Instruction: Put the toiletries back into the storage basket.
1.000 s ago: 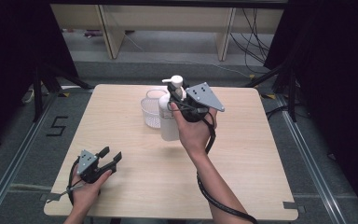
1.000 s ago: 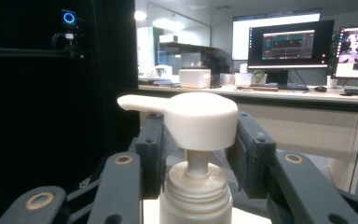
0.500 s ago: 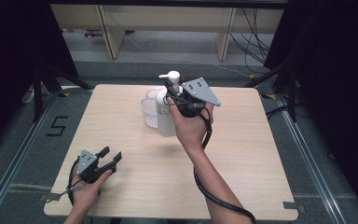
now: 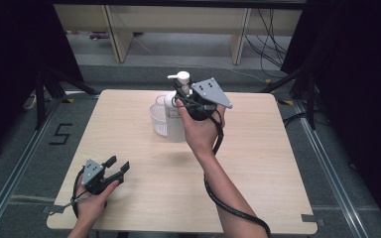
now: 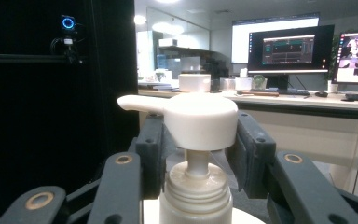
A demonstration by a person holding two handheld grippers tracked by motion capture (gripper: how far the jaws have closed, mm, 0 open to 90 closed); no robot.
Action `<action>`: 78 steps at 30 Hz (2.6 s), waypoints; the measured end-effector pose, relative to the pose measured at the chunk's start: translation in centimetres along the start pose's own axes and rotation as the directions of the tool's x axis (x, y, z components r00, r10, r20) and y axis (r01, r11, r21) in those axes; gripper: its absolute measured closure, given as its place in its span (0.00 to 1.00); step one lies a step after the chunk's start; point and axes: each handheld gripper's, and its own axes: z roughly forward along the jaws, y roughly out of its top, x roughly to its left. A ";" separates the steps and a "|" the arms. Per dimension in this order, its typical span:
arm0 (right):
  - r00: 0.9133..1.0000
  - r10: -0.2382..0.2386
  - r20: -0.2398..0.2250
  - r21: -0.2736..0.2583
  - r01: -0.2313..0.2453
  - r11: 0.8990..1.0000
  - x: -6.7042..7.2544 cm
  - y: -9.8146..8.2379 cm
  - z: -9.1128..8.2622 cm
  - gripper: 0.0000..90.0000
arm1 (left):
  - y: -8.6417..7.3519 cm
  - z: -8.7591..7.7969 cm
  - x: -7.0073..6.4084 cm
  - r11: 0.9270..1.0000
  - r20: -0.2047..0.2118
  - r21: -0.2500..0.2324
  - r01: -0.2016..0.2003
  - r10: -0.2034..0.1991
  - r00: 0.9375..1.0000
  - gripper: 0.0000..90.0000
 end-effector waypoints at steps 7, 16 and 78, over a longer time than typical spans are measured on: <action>1.000 0.006 -0.001 0.013 -0.006 1.000 0.2 0.2 0.4 0.67 | 0.0 0.0 0.0 1.000 0.002 0.002 0.000 0.000 1.000 0.45; 1.000 0.000 0.001 -0.006 0.000 1.000 0.2 0.4 1.0 0.67 | 0.0 0.0 0.0 1.000 0.003 0.001 -0.001 0.001 1.000 0.45; 1.000 -0.001 0.003 -0.001 0.001 1.000 0.6 2.1 5.6 0.67 | 0.0 0.0 0.1 1.000 0.007 0.003 0.005 -0.005 1.000 0.45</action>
